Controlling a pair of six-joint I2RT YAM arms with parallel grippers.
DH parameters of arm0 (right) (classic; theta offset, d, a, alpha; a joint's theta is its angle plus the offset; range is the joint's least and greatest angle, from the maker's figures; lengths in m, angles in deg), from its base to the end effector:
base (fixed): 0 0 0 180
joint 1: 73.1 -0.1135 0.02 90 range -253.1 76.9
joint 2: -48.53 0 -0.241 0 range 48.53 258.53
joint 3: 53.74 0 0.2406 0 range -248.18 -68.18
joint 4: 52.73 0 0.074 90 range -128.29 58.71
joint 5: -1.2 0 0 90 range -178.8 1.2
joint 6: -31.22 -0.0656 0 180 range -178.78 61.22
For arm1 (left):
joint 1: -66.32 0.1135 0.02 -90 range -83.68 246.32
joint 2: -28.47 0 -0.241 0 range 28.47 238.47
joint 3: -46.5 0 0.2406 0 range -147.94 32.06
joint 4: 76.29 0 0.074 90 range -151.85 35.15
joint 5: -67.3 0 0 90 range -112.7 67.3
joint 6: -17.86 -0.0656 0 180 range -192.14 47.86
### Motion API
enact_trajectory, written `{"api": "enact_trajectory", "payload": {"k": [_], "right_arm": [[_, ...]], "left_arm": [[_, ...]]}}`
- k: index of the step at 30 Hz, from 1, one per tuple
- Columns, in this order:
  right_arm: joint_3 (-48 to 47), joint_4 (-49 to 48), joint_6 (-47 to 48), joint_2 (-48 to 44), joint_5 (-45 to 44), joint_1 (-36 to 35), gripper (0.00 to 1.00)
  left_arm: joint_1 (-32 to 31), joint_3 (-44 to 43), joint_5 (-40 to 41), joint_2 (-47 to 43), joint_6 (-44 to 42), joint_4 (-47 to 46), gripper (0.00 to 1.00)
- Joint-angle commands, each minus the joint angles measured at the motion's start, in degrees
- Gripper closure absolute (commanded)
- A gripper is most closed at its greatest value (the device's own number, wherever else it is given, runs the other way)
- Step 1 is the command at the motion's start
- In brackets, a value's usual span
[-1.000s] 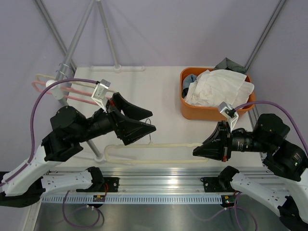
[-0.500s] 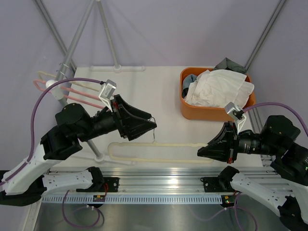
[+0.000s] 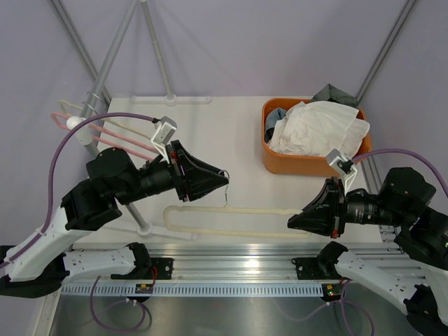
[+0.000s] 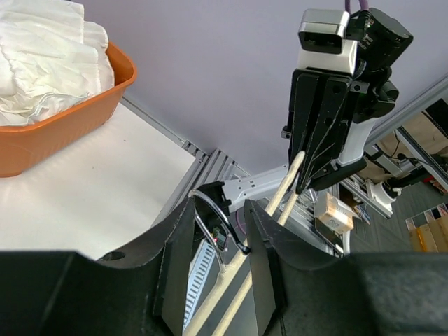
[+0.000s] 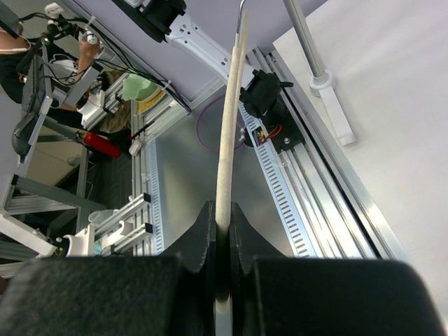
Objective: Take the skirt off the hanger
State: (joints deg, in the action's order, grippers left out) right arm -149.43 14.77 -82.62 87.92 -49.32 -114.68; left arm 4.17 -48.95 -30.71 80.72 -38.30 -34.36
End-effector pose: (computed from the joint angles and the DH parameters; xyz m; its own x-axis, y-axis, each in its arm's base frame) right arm 0.0393 0.0906 0.4424 -0.5285 -0.0518 -0.8473 -0.8366 0.2016 0.5094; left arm 0.0792 -0.1694 0.4718 -0.5152 -0.2053 -0.8321 0.7870 0.2710 -0.5542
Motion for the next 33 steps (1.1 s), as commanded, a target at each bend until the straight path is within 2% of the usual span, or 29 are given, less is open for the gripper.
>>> {"api": "enact_trajectory", "payload": {"k": [1,7,12,15,16,17,19,20,24,27,29,33], "right_arm": [[0.21,-5.07,-2.00,-2.56,2.70,0.10,1.00],[1.01,-6.21,-5.77,-6.61,4.19,0.01,1.00],[1.71,-7.70,-8.94,-9.16,6.04,0.01,1.00],[1.45,-7.62,-9.21,-9.25,6.39,0.10,1.00],[1.36,-7.53,-9.21,-9.25,6.48,0.01,1.00],[1.53,-7.44,-9.12,-9.16,6.40,0.10,1.00],[1.80,-7.01,-9.04,-8.99,6.05,0.01,1.00],[1.89,-6.57,-8.78,-8.99,5.87,0.01,1.00],[1.63,-4.46,-7.46,-9.07,4.38,0.01,1.00],[-1.17,0.63,-4.92,-8.11,1.22,0.01,1.00],[-3.46,6.77,-3.42,-7.50,-4.22,0.01,1.00],[-10.31,15.74,-0.69,-4.78,-15.56,0.01,1.00]], "left_arm": [[0.01,-1.08,-2.26,-0.30,-2.46,-1.64,0.64],[0.01,1.55,-12.80,-1.89,-3.35,-7.96,0.66],[0.01,4.89,-23.61,-2.85,0.07,-18.07,0.68],[0.01,5.34,-24.86,-2.77,0.78,-19.66,0.67],[0.01,5.34,-24.69,-2.77,0.96,-19.75,0.65],[0.01,5.25,-24.25,-3.11,1.05,-19.84,0.47],[0.01,5.25,-22.23,-3.64,1.05,-19.75,0.26],[0.01,5.25,-21.27,-4.52,0.79,-18.97,0.01],[0.01,3.67,-8.89,-7.15,-2.46,-11.94,0.01],[0.01,4.28,-1.77,-9.43,-3.87,-9.03,0.01],[0.01,4.99,1.49,-10.06,-4.40,-7.54,0.01],[0.01,6.39,2.82,-10.41,-6.33,-5.95,0.01]]}}
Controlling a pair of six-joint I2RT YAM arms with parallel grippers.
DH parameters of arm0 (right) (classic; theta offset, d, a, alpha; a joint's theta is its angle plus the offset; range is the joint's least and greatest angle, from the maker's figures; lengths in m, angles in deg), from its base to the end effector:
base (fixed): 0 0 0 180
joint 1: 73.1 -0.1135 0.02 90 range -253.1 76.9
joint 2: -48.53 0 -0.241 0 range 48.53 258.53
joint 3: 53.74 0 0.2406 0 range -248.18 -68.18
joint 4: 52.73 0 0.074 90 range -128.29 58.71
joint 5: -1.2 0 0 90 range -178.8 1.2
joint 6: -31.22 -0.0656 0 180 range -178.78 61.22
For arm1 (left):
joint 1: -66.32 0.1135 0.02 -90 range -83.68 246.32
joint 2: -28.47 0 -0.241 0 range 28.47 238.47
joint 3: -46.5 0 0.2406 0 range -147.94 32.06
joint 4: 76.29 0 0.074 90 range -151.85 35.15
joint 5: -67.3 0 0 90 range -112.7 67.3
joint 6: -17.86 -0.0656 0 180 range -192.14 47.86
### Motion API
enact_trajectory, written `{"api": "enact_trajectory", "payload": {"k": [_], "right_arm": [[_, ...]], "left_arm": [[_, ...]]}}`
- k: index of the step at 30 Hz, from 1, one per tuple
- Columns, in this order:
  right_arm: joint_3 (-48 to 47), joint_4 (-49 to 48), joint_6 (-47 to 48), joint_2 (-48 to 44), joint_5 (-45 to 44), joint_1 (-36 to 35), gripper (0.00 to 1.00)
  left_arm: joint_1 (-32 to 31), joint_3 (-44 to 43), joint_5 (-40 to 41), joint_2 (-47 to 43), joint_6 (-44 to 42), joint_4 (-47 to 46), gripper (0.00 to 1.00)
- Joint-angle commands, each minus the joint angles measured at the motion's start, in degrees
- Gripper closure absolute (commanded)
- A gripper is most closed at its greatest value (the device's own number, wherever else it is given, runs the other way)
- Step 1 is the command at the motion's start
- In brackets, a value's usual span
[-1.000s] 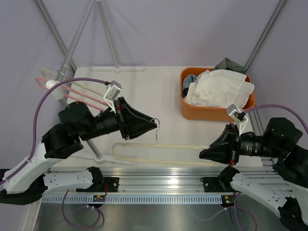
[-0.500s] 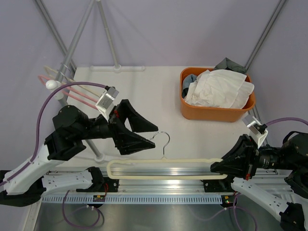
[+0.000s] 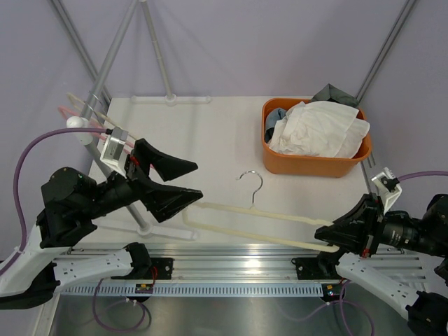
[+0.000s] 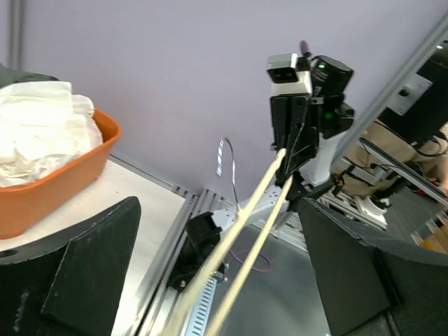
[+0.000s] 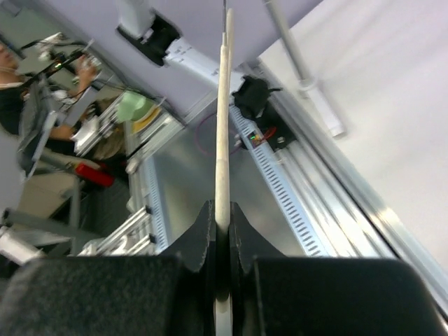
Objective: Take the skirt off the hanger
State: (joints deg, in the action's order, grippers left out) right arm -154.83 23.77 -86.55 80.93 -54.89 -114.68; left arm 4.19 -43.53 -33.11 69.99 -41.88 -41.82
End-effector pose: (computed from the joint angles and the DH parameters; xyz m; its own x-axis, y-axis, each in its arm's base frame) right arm -0.0009 0.0481 0.4493 -0.5392 0.0385 -0.8413 -0.8058 0.2667 0.5287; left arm 0.0519 -0.1234 0.4871 -0.3815 -0.3388 -0.8600 0.8789 0.1552 -0.4510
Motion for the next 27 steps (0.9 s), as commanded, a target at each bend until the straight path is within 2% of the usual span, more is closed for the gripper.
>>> {"api": "enact_trajectory", "payload": {"k": [1,6,9,11,14,18,23,27], "right_arm": [[-7.19,9.45,3.51,2.83,-13.57,0.01,1.00],[-8.71,12.47,5.26,6.78,-25.98,0.01,1.00],[-8.44,9.06,8.07,10.48,-37.20,0.01,1.00],[-8.88,6.25,11.05,13.89,-40.23,0.10,1.00],[-8.80,-3.15,16.67,18.20,-40.24,0.01,1.00],[-12.03,-14.13,22.49,26.20,-41.20,0.01,1.00],[-17.67,-22.23,27.67,37.61,-38.49,0.10,1.00],[-26.36,-25.67,32.16,46.86,-31.92,0.19,1.00]], "left_arm": [[-0.01,1.41,5.23,0.06,-2.93,1.15,0.01],[-0.01,4.13,1.37,0.23,-3.80,0.18,0.01],[-0.01,6.23,-4.25,1.98,-3.46,-1.04,0.01],[-0.10,8.52,-7.23,2.95,-1.97,-2.71,0.01],[-0.10,15.10,-10.58,3.13,0.58,-7.36,0.01],[-0.19,23.37,-10.07,1.73,1.82,-10.98,0.01],[-0.45,30.93,-7.70,-1.78,1.03,-10.80,0.01],[-0.54,36.73,-5.76,-5.12,1.73,-11.50,0.01]]}}
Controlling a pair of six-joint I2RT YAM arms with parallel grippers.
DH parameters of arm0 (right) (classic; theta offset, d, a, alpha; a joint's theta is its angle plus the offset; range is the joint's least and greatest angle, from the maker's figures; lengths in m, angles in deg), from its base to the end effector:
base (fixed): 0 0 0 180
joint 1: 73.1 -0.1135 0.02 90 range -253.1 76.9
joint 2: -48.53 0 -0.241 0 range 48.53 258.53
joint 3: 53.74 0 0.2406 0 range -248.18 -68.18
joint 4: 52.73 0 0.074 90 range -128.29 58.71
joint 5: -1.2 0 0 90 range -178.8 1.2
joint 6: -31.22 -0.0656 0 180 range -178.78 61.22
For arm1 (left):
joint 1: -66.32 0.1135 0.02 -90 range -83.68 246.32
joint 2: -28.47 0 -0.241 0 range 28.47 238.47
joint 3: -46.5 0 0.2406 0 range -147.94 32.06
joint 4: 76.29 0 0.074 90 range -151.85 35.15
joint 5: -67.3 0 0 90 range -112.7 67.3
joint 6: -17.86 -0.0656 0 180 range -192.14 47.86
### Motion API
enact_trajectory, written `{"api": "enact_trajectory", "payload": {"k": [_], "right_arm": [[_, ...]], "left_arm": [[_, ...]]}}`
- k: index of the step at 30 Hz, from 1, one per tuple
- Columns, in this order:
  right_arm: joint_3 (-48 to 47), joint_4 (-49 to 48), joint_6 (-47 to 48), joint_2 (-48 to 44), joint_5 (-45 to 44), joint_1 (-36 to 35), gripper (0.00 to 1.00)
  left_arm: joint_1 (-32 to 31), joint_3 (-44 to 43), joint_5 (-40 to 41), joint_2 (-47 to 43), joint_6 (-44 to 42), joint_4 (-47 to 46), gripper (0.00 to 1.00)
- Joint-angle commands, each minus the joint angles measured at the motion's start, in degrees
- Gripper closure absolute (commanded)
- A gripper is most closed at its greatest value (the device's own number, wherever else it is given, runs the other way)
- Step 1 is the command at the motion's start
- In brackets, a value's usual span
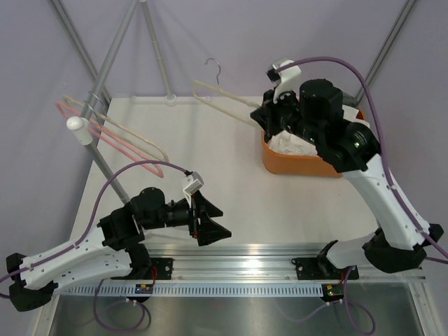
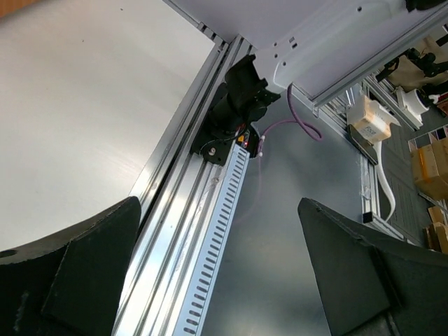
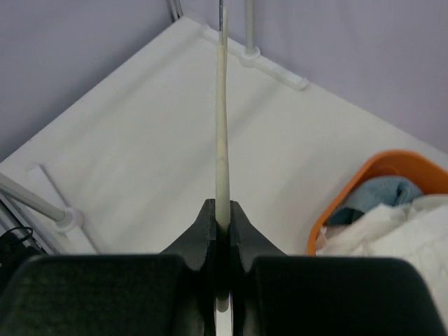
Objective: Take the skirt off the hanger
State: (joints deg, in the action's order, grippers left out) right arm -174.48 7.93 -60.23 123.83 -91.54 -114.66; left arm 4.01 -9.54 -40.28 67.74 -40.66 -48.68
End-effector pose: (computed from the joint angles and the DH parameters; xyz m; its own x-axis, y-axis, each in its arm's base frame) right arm 0.1983 0.1717 0.4814 -0.2123 -0.1544 -0.9649 -0.6230 0.7822 0.0119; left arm 0.0744 -0.1844 0.3098 -0.5873 0.0479 -0.8079 0.7918 0.2407 -0.5613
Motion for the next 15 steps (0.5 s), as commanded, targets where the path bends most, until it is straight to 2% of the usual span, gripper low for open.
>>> {"api": "enact_trajectory", "payload": {"k": [1,5,11,15], "right_arm": [[-8.03,-10.26,6.11,5.62,5.90,0.08,1.00],[-14.01,-11.93,8.22,14.05,10.82,0.08,1.00],[-17.70,-18.97,8.31,19.86,18.12,-0.10,1.00],[-28.06,-16.35,7.87,26.63,23.47,-0.97,1.00]], "left_arm": [[-0.36,3.98,1.76,-3.40,0.77,-5.17,0.01],[-0.36,9.51,2.99,-4.90,2.79,-7.10,0.01],[-0.28,14.71,2.99,-5.17,3.41,-9.92,0.01],[-0.36,15.85,3.34,-4.46,3.23,-10.27,0.01]]}}
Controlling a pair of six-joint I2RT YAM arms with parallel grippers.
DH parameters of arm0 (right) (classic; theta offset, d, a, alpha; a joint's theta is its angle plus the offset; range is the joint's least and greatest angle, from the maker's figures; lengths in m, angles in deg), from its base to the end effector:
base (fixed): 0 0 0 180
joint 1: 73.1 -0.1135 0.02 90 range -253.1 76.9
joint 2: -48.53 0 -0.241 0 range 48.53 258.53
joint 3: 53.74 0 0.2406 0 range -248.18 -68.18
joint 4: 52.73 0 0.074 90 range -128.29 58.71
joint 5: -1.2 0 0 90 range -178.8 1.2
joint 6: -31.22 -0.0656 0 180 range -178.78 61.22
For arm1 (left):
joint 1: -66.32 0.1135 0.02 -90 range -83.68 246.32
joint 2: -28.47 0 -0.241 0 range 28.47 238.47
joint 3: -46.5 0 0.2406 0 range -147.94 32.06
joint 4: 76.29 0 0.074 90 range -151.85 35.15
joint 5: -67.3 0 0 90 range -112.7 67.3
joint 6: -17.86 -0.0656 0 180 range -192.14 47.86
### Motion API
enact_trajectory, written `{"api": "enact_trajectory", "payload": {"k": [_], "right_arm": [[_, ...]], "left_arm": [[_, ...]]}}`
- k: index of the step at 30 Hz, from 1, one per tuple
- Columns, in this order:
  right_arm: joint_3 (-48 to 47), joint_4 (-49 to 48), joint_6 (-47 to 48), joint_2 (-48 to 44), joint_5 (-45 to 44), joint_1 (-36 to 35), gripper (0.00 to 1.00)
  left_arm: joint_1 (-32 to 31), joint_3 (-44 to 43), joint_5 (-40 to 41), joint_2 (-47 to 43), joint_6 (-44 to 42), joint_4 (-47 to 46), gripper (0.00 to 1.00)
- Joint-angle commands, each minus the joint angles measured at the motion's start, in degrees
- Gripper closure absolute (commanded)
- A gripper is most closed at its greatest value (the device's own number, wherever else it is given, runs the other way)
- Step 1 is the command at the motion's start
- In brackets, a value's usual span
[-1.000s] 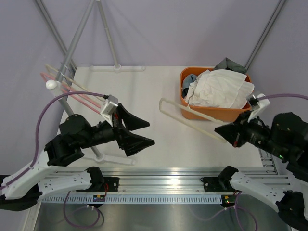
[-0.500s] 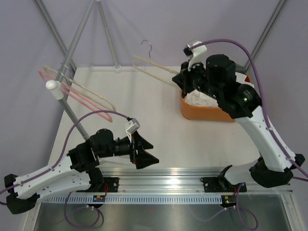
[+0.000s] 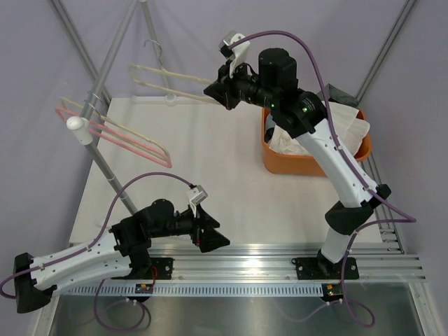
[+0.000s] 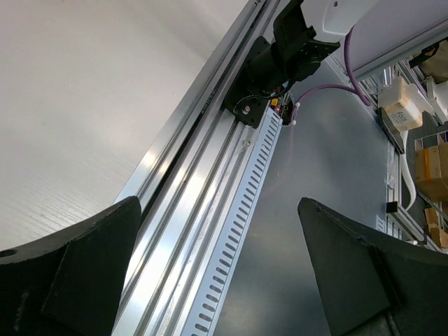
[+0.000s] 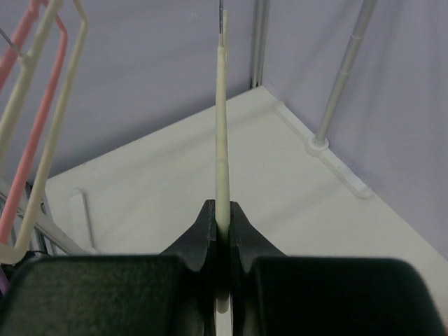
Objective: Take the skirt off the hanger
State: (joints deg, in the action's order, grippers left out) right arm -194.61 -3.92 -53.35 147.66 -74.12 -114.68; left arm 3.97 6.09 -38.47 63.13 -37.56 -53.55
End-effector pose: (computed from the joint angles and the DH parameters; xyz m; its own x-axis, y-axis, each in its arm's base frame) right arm 0.2689 0.2608 0.4947 -0.0131 -0.1340 -0.9909 -0.8351 0.5465 -0.0629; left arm 0.0734 -0.1786 0.2346 -0.6639 0.0903 -0.7423 0.7242 0.3250 -0.6082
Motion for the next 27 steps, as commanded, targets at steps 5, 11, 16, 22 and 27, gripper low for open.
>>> {"api": "enact_trajectory", "payload": {"k": [5,11,16,22,27], "right_arm": [[-16.56,-2.29,1.08,10.19,6.68,-3.50,1.00],[-16.57,-4.92,-0.95,11.61,9.14,-4.82,1.00],[-16.74,-5.89,-2.18,12.14,10.98,-5.96,1.00],[-15.78,-6.33,-2.97,12.22,11.95,-7.28,1.00],[-16.74,-5.72,-3.58,13.10,12.39,-7.99,1.00]], "left_arm": [[-0.32,1.45,1.36,1.12,0.39,-7.41,0.01],[-0.32,2.60,0.74,2.26,1.09,-9.44,0.01],[-0.32,2.95,0.92,2.52,1.09,-9.61,0.01],[-0.32,3.12,1.35,2.96,1.45,-9.96,0.01],[-0.32,3.65,1.44,3.05,2.15,-10.23,0.01]]}}
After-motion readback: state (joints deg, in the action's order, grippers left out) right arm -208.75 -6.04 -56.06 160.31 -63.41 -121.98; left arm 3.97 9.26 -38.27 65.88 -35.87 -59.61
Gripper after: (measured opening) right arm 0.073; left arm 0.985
